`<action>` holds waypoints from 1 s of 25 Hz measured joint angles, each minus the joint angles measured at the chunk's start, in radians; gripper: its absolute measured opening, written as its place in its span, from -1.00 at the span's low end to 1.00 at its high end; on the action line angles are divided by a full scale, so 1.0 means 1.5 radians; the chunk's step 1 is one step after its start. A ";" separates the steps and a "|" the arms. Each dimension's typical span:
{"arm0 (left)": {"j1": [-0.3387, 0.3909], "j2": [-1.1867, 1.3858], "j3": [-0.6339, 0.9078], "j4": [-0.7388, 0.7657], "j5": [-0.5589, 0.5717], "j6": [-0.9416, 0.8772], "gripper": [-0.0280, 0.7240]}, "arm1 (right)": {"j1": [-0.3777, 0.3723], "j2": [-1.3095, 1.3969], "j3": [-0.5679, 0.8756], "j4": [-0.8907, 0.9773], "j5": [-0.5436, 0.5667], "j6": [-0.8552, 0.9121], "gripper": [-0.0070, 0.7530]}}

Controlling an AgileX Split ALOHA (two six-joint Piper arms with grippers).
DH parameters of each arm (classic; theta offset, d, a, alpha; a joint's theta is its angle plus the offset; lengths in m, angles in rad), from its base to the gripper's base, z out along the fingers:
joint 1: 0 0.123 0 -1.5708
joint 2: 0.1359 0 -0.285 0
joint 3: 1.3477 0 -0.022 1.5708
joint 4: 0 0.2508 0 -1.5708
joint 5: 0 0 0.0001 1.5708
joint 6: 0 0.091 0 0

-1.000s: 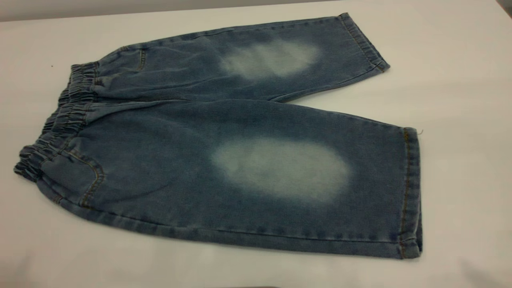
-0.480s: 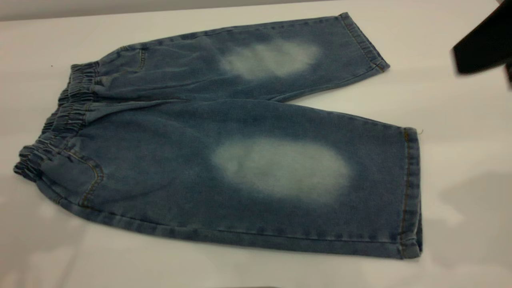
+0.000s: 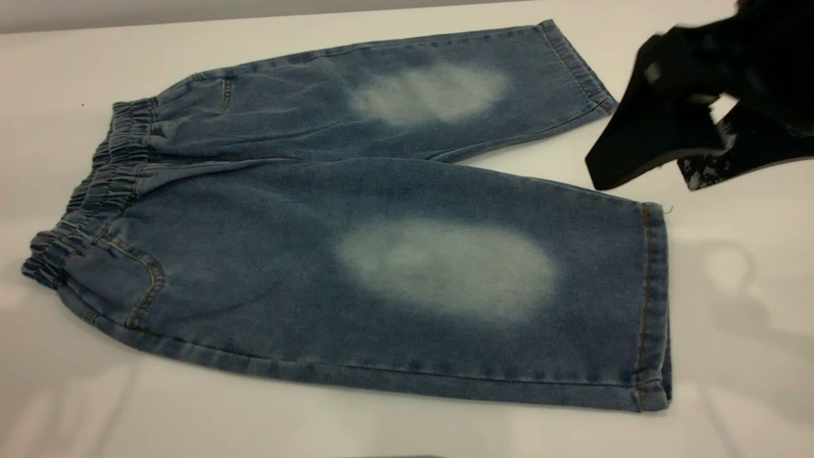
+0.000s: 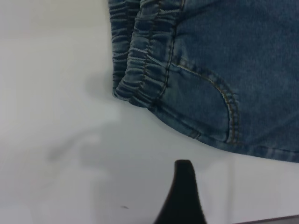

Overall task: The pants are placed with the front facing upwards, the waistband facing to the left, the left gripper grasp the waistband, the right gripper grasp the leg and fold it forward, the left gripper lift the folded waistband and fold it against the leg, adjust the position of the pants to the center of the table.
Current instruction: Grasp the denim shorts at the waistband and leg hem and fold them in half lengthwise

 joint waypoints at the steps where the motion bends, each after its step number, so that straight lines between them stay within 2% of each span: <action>1: 0.000 0.003 0.000 0.000 -0.002 -0.001 0.55 | 0.000 0.013 -0.011 -0.028 0.001 0.031 0.47; 6: 0.008 0.006 0.000 0.000 -0.007 -0.008 0.55 | 0.000 0.055 -0.065 -0.173 0.042 0.164 0.44; 13: 0.100 0.012 -0.001 0.000 -0.007 -0.017 0.55 | 0.000 0.072 -0.085 -0.411 0.105 0.344 0.44; 19: 0.147 0.100 -0.001 -0.001 -0.025 -0.016 0.55 | 0.000 0.073 -0.085 -0.432 0.107 0.361 0.44; 25: 0.152 0.236 -0.008 -0.024 -0.075 0.003 0.55 | 0.000 0.073 -0.085 -0.433 0.103 0.362 0.44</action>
